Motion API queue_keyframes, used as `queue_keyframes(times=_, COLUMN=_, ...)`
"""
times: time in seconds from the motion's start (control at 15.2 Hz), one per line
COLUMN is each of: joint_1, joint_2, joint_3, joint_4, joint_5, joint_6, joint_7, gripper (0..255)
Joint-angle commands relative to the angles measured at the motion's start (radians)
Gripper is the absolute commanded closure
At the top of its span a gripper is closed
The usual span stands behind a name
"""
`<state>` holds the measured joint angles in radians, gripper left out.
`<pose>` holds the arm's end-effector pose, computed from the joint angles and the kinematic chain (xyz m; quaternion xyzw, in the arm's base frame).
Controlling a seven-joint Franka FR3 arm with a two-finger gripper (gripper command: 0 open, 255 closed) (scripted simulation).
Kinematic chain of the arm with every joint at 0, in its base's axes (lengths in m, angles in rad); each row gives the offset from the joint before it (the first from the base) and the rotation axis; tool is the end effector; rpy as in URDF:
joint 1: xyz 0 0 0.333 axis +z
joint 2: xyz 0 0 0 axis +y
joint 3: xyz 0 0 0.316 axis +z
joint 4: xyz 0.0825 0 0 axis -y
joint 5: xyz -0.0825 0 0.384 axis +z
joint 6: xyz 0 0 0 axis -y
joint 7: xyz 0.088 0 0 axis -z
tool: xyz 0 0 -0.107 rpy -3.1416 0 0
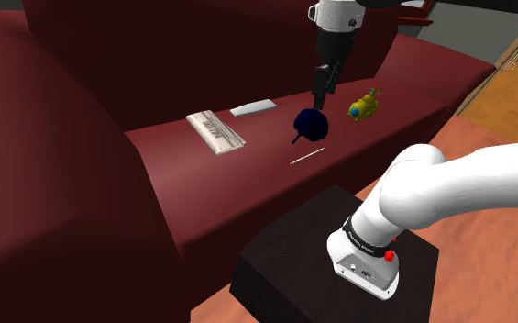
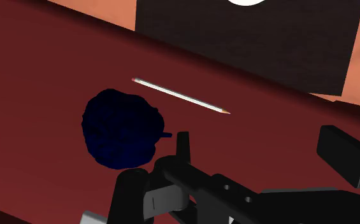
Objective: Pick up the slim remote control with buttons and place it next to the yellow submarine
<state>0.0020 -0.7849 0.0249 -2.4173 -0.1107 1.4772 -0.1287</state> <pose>0.2940 -0.0030 0.5551 0.9923 0.0722 -0.0808 0.0598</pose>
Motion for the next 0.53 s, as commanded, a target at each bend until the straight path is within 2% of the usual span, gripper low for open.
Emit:
queue_keyframes(times=0.0, joint_1=0.0, joint_2=0.0, joint_3=0.0, joint_4=0.0, joint_5=0.0, joint_6=0.0, joint_7=0.0, gripper=0)
queue_keyframes(times=0.46, joint_1=0.022, joint_2=0.155, joint_3=-0.146, joint_4=-0.008, joint_5=-0.124, joint_6=0.199, joint_7=-0.292, gripper=0)
